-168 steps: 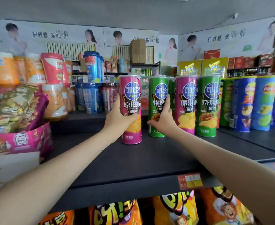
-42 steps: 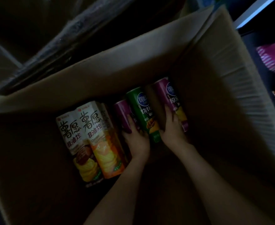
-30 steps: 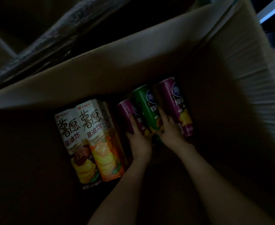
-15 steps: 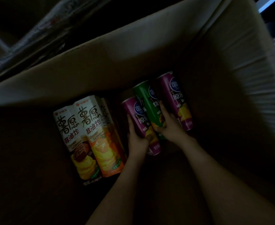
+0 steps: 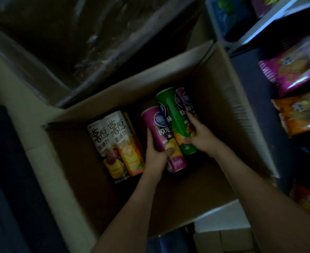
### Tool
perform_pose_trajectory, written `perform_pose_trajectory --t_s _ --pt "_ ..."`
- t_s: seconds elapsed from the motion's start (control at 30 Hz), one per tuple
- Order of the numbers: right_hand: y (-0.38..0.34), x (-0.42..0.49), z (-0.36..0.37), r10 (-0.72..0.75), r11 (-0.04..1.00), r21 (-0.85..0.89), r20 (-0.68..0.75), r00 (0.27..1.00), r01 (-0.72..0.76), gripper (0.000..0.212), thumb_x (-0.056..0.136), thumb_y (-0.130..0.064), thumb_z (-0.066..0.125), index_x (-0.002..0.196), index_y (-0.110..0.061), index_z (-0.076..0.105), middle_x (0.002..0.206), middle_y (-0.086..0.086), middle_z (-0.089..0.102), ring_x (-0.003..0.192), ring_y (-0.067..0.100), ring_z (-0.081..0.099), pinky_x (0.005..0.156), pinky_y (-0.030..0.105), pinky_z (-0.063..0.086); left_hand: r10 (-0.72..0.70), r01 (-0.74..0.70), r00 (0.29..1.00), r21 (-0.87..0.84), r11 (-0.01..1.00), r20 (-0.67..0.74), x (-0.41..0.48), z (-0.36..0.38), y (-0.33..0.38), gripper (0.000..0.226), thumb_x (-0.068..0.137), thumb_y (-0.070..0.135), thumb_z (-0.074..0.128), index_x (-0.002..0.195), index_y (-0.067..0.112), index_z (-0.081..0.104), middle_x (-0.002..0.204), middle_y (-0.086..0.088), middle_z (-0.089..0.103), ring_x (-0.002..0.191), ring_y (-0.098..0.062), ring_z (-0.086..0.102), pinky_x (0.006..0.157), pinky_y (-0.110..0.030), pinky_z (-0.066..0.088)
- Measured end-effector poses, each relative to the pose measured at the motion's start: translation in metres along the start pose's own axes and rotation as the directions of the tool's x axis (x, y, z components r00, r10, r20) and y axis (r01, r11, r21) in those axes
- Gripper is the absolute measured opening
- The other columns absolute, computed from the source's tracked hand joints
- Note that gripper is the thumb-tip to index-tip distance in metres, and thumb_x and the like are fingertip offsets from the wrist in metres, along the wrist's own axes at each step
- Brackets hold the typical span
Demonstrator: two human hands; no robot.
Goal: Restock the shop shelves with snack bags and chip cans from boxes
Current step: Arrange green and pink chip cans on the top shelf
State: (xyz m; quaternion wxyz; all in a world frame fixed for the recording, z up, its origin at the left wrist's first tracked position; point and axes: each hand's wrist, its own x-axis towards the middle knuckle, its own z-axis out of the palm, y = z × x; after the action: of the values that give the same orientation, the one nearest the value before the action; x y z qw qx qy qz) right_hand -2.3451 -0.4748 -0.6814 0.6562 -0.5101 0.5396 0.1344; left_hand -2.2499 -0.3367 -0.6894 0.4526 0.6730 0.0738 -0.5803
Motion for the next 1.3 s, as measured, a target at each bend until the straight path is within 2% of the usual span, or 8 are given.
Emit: perform_pose_trajectory --t_s 0.33,0.47,0.63,0.77,0.87,1.0,1.2,1.3 --pt "-0.15 -0.262 -0.014 -0.151 0.954 0.256 -0.041 0.988 0.157 0.098 0.08 0.013 0.065 0.153 -0.031 0.016 0.141 0.002 0.044 0.112 0.011 0.055 0.089 0.032 0.053 0.056 -0.072 0.975 0.069 0.995 0.216 -0.223 -0.02 0.179 0.106 0.077 -0.014 0.067 0.15 0.046 0.019 0.133 0.004 0.057 0.113 -0.018 0.062 0.091 -0.043 0.053" --pt "-0.198 -0.368 -0.019 -0.327 0.909 0.23 -0.122 0.937 0.347 0.101 0.071 -0.013 0.083 0.149 -0.04 0.026 0.147 -0.006 0.044 0.132 0.017 0.047 0.107 0.05 0.041 0.17 -0.196 0.926 0.045 0.979 0.338 -0.311 -0.02 0.243 0.102 0.073 -0.013 0.07 0.147 0.043 0.026 0.133 -0.004 0.06 0.113 -0.024 0.063 0.087 -0.041 0.054" --pt "-0.242 -0.485 -0.033 -0.44 0.826 0.263 -0.25 0.862 0.498 0.103 0.057 -0.043 0.09 0.137 -0.062 0.029 0.142 -0.016 0.05 0.132 0.014 0.048 0.104 0.045 0.044 0.275 -0.344 0.835 0.063 0.937 0.477 -0.405 0.003 0.31 0.1 0.076 -0.006 0.074 0.151 0.038 0.024 0.133 -0.006 0.059 0.115 -0.028 0.063 0.09 -0.048 0.055" --pt "-0.254 -0.571 -0.048 -0.526 0.747 0.212 -0.392 0.755 0.63 0.094 0.069 -0.021 0.079 0.14 -0.051 0.026 0.148 -0.004 0.044 0.127 0.011 0.052 0.092 0.028 0.052 0.362 -0.482 0.721 0.052 0.875 0.59 -0.473 0.037 0.344 0.097 0.075 -0.005 0.074 0.15 0.034 0.026 0.128 0.001 0.062 0.11 -0.018 0.065 0.083 -0.037 0.057" --pt "-0.248 -0.636 -0.062 -0.581 0.711 0.097 -0.478 0.659 0.697 0.099 0.072 -0.027 0.083 0.146 -0.052 0.021 0.153 -0.011 0.035 0.134 0.009 0.044 0.103 0.038 0.046 0.388 -0.562 0.632 0.051 0.826 0.67 -0.524 0.069 0.356 0.1 0.071 -0.002 0.08 0.146 0.036 0.027 0.125 0.005 0.063 0.111 -0.017 0.065 0.087 -0.04 0.056" --pt "-0.236 -0.731 -0.082 -0.601 0.648 -0.008 -0.619 0.506 0.761 0.096 0.082 -0.002 0.071 0.141 -0.051 0.014 0.147 -0.015 0.038 0.109 -0.019 0.051 0.088 0.015 0.049 0.43 -0.675 0.499 0.026 0.737 0.752 -0.601 0.117 0.364 0.091 0.071 -0.003 0.079 0.133 0.046 0.032 0.123 0.0 0.062 0.101 -0.013 0.067 0.082 -0.036 0.056" --pt "-0.232 -0.842 -0.096 -0.671 0.558 -0.271 -0.703 0.234 0.785 0.094 0.082 -0.011 0.074 0.133 -0.067 0.017 0.141 -0.035 0.033 0.13 -0.001 0.038 0.104 0.022 0.035 0.533 -0.831 0.265 -0.09 0.549 0.804 -0.697 0.166 0.386 0.1 0.071 0.007 0.082 0.14 0.05 0.024 0.128 0.016 0.053 0.107 0.007 0.059 0.083 -0.025 0.052" --pt "-0.23 -0.893 -0.107 -0.679 0.497 -0.384 -0.731 0.073 0.778 0.099 0.079 -0.009 0.077 0.138 -0.064 0.019 0.145 -0.019 0.041 0.13 0.005 0.044 0.103 0.016 0.035 0.559 -0.873 0.136 -0.168 0.459 0.818 -0.754 0.193 0.399 0.096 0.071 0.011 0.084 0.135 0.055 0.027 0.123 0.013 0.057 0.107 0.001 0.062 0.09 -0.033 0.054"
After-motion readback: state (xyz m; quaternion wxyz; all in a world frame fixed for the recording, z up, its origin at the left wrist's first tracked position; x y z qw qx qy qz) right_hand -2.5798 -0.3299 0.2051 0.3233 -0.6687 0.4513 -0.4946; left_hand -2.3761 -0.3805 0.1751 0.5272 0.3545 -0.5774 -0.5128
